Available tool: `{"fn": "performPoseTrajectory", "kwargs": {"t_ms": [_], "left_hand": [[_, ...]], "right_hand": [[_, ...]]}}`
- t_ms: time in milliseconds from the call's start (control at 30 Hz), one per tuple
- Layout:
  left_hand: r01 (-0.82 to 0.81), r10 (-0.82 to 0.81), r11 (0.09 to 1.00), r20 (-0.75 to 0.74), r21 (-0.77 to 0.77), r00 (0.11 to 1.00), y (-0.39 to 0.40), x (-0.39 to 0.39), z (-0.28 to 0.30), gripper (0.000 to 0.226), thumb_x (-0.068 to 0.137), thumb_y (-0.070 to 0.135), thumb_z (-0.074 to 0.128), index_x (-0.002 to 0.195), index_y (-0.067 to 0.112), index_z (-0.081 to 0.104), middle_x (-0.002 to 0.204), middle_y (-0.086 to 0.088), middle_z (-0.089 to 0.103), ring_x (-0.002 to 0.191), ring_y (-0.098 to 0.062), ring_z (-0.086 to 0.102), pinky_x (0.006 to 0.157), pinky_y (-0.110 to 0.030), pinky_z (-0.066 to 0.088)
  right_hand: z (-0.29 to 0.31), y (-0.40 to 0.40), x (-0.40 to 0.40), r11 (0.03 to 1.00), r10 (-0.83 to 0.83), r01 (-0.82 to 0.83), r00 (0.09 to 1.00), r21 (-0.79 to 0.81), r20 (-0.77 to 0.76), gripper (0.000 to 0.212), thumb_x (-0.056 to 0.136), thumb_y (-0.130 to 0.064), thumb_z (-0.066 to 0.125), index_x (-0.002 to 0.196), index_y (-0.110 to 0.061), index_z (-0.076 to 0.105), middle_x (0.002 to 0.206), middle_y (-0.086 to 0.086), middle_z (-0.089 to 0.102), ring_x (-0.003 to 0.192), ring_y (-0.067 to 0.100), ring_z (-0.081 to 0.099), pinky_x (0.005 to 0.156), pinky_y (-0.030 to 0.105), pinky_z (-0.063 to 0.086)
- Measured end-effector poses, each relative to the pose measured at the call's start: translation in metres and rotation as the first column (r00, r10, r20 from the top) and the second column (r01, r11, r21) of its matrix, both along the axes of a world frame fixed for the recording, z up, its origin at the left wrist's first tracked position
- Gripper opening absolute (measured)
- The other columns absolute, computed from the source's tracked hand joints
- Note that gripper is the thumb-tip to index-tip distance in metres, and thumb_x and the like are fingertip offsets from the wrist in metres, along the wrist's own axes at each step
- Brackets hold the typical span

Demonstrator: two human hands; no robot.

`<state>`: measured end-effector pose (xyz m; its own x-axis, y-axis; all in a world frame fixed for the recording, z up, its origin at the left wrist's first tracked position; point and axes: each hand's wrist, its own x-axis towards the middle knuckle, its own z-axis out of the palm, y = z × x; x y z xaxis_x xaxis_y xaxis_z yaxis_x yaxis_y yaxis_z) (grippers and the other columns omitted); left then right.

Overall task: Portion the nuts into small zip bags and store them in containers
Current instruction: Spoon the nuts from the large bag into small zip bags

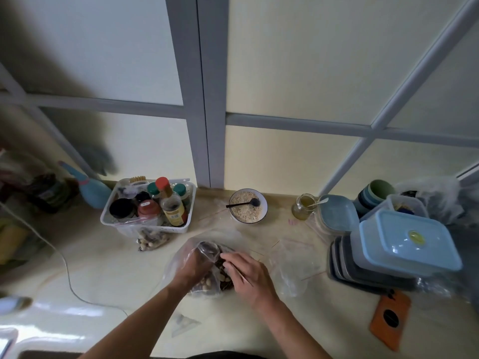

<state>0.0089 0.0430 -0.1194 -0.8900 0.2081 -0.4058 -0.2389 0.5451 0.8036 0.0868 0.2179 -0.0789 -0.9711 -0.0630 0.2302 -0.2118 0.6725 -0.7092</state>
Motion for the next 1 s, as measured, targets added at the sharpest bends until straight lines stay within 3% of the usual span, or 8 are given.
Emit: {"fn": "performPoseTrajectory", "kwargs": {"t_ms": [200, 300, 467, 633, 733, 900, 933, 1000], "left_hand": [[0.014, -0.014, 0.989, 0.002, -0.15, 1.0, -0.001, 0.005, 0.004, 0.004, 0.088, 0.018, 0.067, 0.088, 0.02, 0.07, 0.084, -0.001, 0.071, 0.08, -0.017, 0.067, 0.071, -0.032, 0.055], [0.025, -0.021, 0.976, 0.02, -0.218, 1.0, 0.0, 0.012, 0.008, 0.02, 0.095, 0.03, 0.06, 0.081, 0.02, 0.07, 0.074, 0.007, 0.068, 0.068, -0.006, 0.062, 0.059, -0.022, 0.046], [-0.02, 0.026, 0.941, 0.011, -0.337, 1.0, -0.003, 0.024, 0.009, 0.029, 0.096, 0.038, 0.053, 0.068, 0.031, 0.059, 0.095, -0.003, 0.066, 0.093, -0.023, 0.062, 0.079, -0.033, 0.047], [-0.034, 0.027, 0.916, -0.024, -0.4, 0.999, 0.007, 0.031, 0.023, 0.008, 0.092, 0.026, 0.054, 0.096, 0.019, 0.057, 0.1, -0.004, 0.066, 0.093, -0.024, 0.059, 0.078, -0.033, 0.043], [-0.018, -0.017, 0.909, -0.08, -0.417, 0.997, 0.011, 0.036, 0.029, 0.016, 0.087, 0.019, 0.054, 0.103, 0.018, 0.055, 0.099, 0.002, 0.057, 0.089, -0.017, 0.049, 0.076, -0.029, 0.036], [0.115, -0.101, 0.897, 0.056, -0.427, 0.993, 0.005, 0.046, 0.025, 0.017, 0.082, 0.027, 0.045, 0.065, 0.025, 0.048, 0.076, 0.001, 0.063, 0.081, -0.025, 0.066, 0.074, -0.034, 0.051], [0.105, -0.098, 0.904, 0.038, -0.415, 0.994, 0.004, 0.049, 0.024, 0.018, 0.084, 0.025, 0.044, 0.068, 0.028, 0.052, 0.08, 0.0, 0.061, 0.081, -0.024, 0.066, 0.077, -0.037, 0.054], [0.017, -0.068, 0.904, -0.106, -0.427, 0.992, 0.004, 0.053, 0.02, 0.029, 0.08, 0.028, 0.043, 0.104, 0.026, 0.06, 0.106, -0.003, 0.054, 0.093, -0.024, 0.058, 0.084, -0.042, 0.052]], "right_hand": [[-0.009, 0.003, 0.004, 0.996, -0.086, 0.084, 0.995, 0.033, 0.043, 0.02, 0.101, -0.036, 0.048, 0.114, -0.033, 0.063, 0.108, -0.013, 0.066, 0.087, 0.016, 0.068, 0.069, 0.031, 0.055], [-0.013, 0.008, 0.004, 0.989, -0.134, 0.129, 0.989, 0.071, 0.066, 0.024, 0.101, -0.041, 0.041, 0.112, -0.034, 0.061, 0.105, -0.011, 0.065, 0.084, 0.018, 0.068, 0.068, 0.035, 0.056], [-0.017, 0.016, 0.003, 0.974, -0.193, 0.181, 0.978, 0.133, 0.081, 0.027, 0.101, -0.043, 0.037, 0.104, -0.033, 0.062, 0.099, -0.013, 0.063, 0.076, 0.015, 0.066, 0.062, 0.032, 0.055], [-0.028, 0.018, 0.006, 0.992, -0.039, 0.016, 0.981, 0.124, 0.19, 0.023, 0.098, -0.031, 0.053, 0.117, -0.035, 0.065, 0.101, -0.008, 0.065, 0.085, 0.017, 0.065, 0.067, 0.028, 0.052], [-0.034, 0.019, 0.012, 0.984, -0.023, -0.021, 0.971, 0.178, 0.24, 0.033, 0.095, -0.02, 0.059, 0.122, -0.039, 0.061, 0.105, -0.009, 0.063, 0.087, 0.02, 0.065, 0.068, 0.032, 0.053], [-0.027, 0.029, 0.007, 0.962, -0.181, 0.146, 0.973, 0.231, 0.142, 0.023, 0.093, -0.017, 0.067, 0.111, -0.031, 0.069, 0.095, -0.004, 0.064, 0.072, 0.023, 0.066, 0.058, 0.031, 0.051], [-0.025, 0.031, 0.006, 0.958, -0.191, 0.155, 0.972, 0.241, 0.135, 0.025, 0.091, -0.014, 0.07, 0.11, -0.03, 0.069, 0.095, -0.003, 0.064, 0.07, 0.023, 0.066, 0.057, 0.03, 0.051], [-0.024, 0.034, 0.006, 0.946, -0.212, 0.165, 0.966, 0.28, 0.147, 0.03, 0.087, -0.008, 0.071, 0.107, -0.029, 0.066, 0.096, -0.004, 0.061, 0.068, 0.022, 0.066, 0.055, 0.032, 0.053]]}}
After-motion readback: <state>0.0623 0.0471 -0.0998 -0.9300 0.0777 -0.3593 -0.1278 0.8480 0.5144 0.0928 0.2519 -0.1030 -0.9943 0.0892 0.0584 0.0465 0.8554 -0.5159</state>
